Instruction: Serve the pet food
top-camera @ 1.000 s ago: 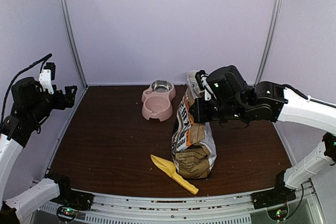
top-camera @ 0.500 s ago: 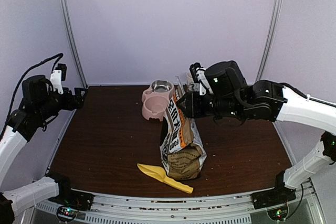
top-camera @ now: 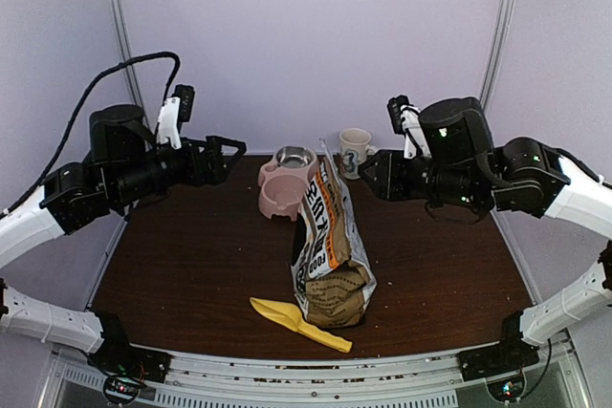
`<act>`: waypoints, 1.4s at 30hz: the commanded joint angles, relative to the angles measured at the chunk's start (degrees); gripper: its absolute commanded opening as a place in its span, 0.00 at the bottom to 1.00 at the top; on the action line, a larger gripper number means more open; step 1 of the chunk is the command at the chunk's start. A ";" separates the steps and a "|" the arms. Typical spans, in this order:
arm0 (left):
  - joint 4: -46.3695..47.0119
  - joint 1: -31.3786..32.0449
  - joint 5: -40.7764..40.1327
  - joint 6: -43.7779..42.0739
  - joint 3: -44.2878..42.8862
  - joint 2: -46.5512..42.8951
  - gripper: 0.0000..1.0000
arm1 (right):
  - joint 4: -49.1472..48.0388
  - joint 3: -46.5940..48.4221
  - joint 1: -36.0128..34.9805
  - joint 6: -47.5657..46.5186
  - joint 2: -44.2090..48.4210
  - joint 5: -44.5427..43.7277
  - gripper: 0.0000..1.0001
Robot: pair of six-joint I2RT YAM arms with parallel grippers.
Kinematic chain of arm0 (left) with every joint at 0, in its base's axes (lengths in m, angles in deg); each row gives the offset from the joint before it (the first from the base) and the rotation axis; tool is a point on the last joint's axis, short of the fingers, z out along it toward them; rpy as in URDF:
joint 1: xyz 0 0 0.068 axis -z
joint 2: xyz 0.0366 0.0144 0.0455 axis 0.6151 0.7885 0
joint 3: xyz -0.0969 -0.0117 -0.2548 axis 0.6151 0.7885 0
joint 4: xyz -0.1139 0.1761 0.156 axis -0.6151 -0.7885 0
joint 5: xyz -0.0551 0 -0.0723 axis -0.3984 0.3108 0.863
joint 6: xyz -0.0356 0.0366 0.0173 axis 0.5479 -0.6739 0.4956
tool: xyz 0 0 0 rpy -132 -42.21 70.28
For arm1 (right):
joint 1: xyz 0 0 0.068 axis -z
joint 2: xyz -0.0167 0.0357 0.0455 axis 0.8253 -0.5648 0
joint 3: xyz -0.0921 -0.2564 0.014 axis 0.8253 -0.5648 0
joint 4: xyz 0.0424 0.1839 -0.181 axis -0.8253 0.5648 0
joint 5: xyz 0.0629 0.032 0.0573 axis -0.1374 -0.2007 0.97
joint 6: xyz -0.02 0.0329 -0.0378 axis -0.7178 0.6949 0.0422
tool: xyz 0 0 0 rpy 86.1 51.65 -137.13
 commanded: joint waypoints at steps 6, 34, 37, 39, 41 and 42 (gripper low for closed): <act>11.12 5.62 1.38 5.30 -4.25 8.45 0.94 | 4.23 8.84 -0.09 -0.10 -7.29 -0.97 0.25; 9.72 5.73 -2.38 5.16 -2.14 5.56 0.96 | 16.14 21.78 0.02 -0.09 -20.36 -5.57 0.11; 9.72 5.73 -2.55 5.19 -2.02 5.43 0.96 | 16.41 21.96 -0.01 0.01 -20.66 -5.46 0.10; 9.72 5.73 -2.64 5.21 -2.03 5.41 0.96 | 16.75 22.10 0.08 0.29 -20.89 -5.49 0.10; 9.72 5.73 -2.64 5.27 -1.99 5.29 0.97 | 17.43 22.25 0.19 0.71 -21.14 -5.61 0.10; 9.72 5.73 -2.63 5.27 -1.95 5.27 0.96 | 17.99 22.39 0.29 1.05 -21.30 -5.62 0.10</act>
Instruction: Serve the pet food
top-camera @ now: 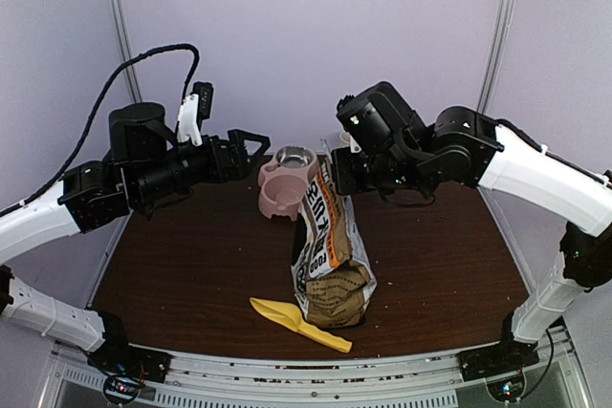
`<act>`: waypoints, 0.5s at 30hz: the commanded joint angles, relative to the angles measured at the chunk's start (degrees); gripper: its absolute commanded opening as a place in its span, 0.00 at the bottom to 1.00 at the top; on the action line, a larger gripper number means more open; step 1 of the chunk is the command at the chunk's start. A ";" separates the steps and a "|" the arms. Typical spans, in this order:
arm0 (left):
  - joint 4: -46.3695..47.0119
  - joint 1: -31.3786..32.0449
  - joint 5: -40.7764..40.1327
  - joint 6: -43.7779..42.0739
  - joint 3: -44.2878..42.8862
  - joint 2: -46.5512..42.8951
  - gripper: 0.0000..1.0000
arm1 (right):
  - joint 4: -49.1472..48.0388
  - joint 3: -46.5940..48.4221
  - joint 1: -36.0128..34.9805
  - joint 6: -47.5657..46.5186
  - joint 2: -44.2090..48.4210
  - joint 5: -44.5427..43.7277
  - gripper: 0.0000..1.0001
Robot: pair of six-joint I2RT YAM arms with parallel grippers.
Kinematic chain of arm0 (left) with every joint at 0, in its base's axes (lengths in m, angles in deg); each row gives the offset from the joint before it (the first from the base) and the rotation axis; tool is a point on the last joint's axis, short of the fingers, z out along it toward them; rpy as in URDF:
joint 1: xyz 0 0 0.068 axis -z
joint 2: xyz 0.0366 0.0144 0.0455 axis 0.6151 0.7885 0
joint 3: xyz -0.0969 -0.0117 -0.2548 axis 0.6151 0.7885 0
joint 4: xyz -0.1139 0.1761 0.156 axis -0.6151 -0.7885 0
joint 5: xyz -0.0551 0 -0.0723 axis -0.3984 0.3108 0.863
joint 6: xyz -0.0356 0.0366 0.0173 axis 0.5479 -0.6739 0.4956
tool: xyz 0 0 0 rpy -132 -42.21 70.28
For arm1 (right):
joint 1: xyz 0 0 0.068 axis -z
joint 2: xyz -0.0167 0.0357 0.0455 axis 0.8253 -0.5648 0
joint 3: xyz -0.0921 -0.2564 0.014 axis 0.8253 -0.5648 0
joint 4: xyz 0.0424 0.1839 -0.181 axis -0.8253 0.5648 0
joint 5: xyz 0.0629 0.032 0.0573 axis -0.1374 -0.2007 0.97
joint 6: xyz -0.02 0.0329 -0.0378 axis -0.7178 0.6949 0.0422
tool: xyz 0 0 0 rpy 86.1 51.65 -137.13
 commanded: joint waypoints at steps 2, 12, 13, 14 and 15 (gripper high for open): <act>2.75 0.22 -0.90 0.22 0.15 -1.25 0.96 | 4.63 1.60 0.58 1.89 -1.53 -1.79 0.10; 2.57 0.22 -0.99 0.30 0.15 -1.73 0.97 | 2.80 -1.16 2.16 2.81 -0.32 1.51 0.10; 2.57 0.20 -0.99 0.27 0.11 -1.72 0.97 | 2.31 -1.61 2.36 2.81 -0.11 2.09 0.10; 2.57 0.22 -0.92 0.28 0.09 -1.77 0.97 | 1.97 -2.14 2.67 2.86 0.09 2.54 0.10; 2.57 0.22 -0.75 0.39 0.06 -1.77 0.97 | 1.63 -2.66 2.99 3.02 0.44 2.99 0.10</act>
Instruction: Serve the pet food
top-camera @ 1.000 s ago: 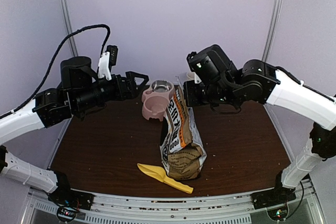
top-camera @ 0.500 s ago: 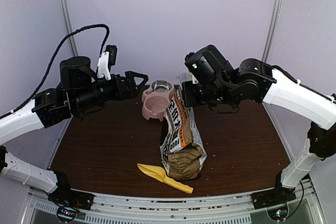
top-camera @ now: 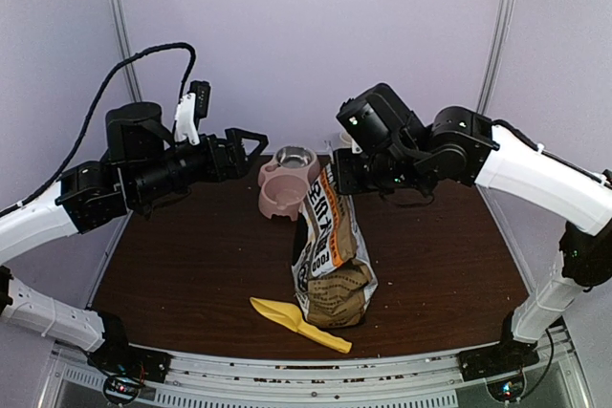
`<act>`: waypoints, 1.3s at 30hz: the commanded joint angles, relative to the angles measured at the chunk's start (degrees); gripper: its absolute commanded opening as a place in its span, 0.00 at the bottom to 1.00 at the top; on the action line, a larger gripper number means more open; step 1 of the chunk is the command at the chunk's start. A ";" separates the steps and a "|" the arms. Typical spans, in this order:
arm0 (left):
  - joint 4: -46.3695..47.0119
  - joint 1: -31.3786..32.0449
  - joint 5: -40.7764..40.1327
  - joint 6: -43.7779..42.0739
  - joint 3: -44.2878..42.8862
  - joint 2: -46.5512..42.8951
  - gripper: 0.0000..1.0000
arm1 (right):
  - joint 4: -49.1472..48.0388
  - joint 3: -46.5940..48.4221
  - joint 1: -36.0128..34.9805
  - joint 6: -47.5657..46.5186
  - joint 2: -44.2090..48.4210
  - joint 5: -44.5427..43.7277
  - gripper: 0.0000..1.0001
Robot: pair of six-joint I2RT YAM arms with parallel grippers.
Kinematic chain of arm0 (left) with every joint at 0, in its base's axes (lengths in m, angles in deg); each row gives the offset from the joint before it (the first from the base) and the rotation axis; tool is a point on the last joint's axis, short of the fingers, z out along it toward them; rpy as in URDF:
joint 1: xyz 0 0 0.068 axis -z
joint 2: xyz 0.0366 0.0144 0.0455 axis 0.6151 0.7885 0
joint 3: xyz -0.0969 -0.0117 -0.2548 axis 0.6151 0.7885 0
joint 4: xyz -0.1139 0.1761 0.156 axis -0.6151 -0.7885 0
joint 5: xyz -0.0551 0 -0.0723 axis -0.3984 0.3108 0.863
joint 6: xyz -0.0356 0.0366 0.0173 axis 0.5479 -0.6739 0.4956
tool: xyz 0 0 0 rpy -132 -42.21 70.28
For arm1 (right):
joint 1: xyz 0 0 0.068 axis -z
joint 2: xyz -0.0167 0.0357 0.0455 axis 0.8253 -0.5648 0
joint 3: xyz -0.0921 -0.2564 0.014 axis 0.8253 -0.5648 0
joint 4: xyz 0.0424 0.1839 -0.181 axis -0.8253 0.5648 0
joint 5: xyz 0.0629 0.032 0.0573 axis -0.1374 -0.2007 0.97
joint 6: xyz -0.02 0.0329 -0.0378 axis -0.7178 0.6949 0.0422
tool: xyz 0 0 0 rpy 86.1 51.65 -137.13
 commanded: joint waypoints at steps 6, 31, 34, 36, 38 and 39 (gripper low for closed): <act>3.19 0.22 0.31 0.59 0.03 -1.21 0.97 | -7.09 -8.79 3.27 0.56 4.97 9.12 0.03; 16.83 -2.76 26.60 11.71 -3.00 13.91 0.93 | -36.90 -28.46 5.20 1.15 17.81 27.10 0.00; 17.89 -2.99 28.39 13.12 -3.84 16.05 0.89 | -37.17 -29.21 5.23 0.89 18.49 27.05 0.00; 17.95 -3.11 29.23 13.80 -4.58 17.41 0.86 | -37.22 -29.58 5.19 0.65 18.95 26.92 0.00; 18.02 -3.21 29.76 14.43 -5.13 18.58 0.84 | -37.07 -29.88 5.27 0.37 19.33 26.91 0.00; 18.12 -3.21 30.01 14.57 -5.35 18.99 0.83 | -36.82 -29.90 5.30 0.26 19.48 26.65 0.00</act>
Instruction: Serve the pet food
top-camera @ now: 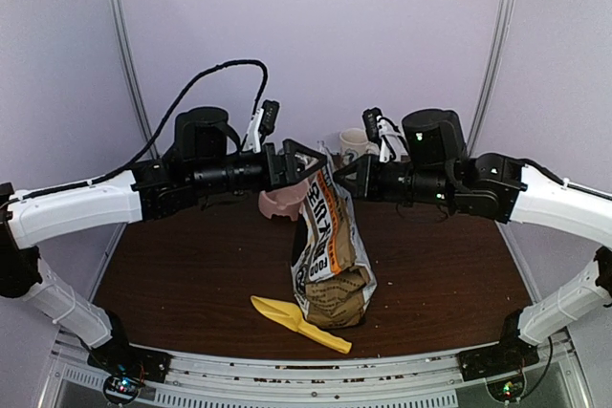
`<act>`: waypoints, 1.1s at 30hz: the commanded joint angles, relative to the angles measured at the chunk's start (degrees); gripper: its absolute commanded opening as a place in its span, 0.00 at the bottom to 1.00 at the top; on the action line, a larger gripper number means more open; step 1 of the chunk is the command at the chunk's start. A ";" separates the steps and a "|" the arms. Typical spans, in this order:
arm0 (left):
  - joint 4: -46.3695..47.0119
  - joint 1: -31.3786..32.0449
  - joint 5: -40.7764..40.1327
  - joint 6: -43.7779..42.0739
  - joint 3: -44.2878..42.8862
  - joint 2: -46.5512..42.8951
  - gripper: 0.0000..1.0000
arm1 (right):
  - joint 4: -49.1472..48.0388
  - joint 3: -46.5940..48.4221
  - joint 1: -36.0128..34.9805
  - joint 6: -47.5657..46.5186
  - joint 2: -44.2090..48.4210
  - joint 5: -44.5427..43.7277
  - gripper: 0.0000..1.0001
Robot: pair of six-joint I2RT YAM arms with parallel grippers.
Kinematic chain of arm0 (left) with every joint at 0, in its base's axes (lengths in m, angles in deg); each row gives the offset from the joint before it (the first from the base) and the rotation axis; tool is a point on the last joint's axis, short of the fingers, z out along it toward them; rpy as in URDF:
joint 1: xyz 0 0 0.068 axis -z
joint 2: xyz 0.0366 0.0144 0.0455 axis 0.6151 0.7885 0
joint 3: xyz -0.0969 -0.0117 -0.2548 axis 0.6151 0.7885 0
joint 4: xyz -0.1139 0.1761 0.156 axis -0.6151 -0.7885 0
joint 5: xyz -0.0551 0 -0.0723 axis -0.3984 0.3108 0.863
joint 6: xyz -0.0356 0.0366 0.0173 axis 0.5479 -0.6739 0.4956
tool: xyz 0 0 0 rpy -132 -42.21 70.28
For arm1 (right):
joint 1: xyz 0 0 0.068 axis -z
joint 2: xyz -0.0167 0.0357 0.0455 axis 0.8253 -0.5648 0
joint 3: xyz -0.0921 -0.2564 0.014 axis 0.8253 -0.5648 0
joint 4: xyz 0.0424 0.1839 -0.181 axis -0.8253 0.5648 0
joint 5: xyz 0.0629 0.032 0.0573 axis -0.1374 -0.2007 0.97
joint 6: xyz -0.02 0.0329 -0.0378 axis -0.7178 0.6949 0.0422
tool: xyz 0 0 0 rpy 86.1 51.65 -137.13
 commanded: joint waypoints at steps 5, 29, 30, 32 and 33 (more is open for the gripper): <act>4.62 -1.05 4.16 2.78 -3.43 3.02 0.76 | -1.61 -1.15 -0.31 -1.58 3.49 2.57 0.00; 3.38 -3.22 13.48 4.71 -7.77 9.41 0.54 | 0.80 -1.67 0.78 -4.48 4.42 3.32 0.00; 3.37 -3.22 13.77 4.73 -7.98 9.61 0.52 | 0.81 -1.71 0.77 -4.56 4.55 3.19 0.00; 3.27 -3.22 14.44 4.79 -8.36 10.07 0.48 | 0.96 -1.72 0.89 -4.57 4.66 3.02 0.00; 3.37 -3.22 14.73 4.78 -8.41 10.31 0.46 | 1.04 -1.69 0.95 -4.57 4.74 2.86 0.00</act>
